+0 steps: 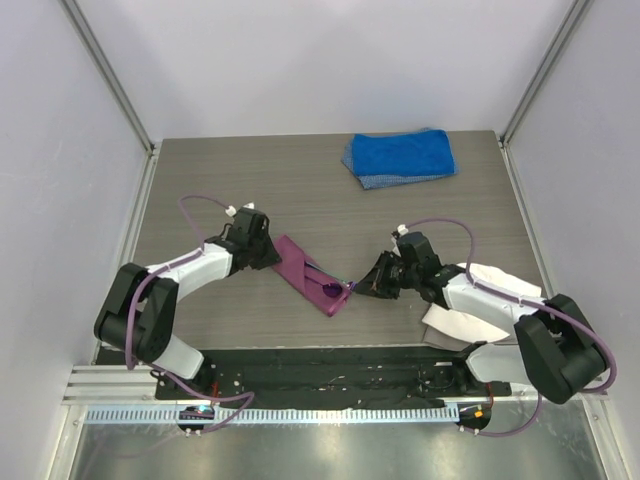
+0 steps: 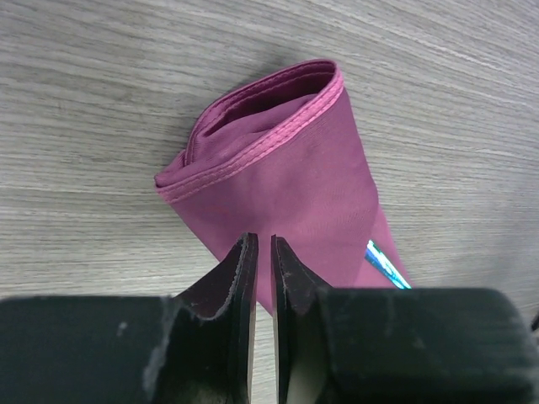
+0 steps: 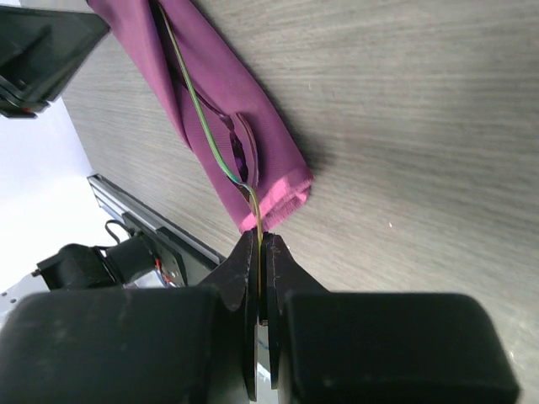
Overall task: Fold the napkin into a case and place the utensils inside
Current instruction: Insert the fork into the folded napkin.
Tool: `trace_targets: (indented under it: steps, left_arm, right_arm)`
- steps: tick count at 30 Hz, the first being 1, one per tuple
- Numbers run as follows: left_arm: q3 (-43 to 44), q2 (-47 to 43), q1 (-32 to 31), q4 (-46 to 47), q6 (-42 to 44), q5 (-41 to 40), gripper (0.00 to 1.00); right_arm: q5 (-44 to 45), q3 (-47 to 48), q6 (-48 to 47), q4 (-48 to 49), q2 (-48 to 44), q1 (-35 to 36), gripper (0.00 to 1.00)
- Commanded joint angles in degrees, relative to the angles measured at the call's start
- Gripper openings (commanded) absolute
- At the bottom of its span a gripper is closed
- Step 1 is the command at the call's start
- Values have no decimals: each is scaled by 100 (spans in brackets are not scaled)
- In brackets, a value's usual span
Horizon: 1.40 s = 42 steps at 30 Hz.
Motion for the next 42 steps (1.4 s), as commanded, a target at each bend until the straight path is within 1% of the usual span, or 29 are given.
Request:
trace_targets:
  steps: [1,9,15,19,22,25,27,29,30,32,35,42]
  left_arm:
    - [-179,-54,48,466,-30,-91,15]
    - [-417,-230,48,677,-3,-214,15]
    - [-574,-291,48,826,-21,-206,15]
    - [-566,-274,48,906,-4,-162,14]
    - [-514,-475,91,853,40,-162,15]
    - [-242,-590,320,599,119,-161,17]
    - [-13,-485,504,353,277,-144,18]
    - [294,-161,706,177,348,-83,17]
    - [347,-46,785,193,348,248,17]
    - [409,262,917,420,278,514,17]
    - [445,552,935,667,199,796,17]
    - [524,710,935,651,286,612,17]
  right_arm:
    - [-43,21,203,893,293,54,1]
    - [-114,13,467,2008,926,204,1]
    - [-70,-5,599,2659,1269,283,1]
    - [-105,83,608,2774,1498,309,1]
    - [-149,92,616,2827,1595,318,1]
    - [-175,56,537,2862,1638,310,1]
    - [-254,39,520,2985,1700,310,1]
    - [-298,30,537,3090,1744,309,1]
    - [-307,30,537,3100,1770,318,1]
    - [-316,47,529,3161,1788,318,1]
    - [-325,83,511,3170,1841,309,1]
    - [-386,188,450,3328,2095,310,1]
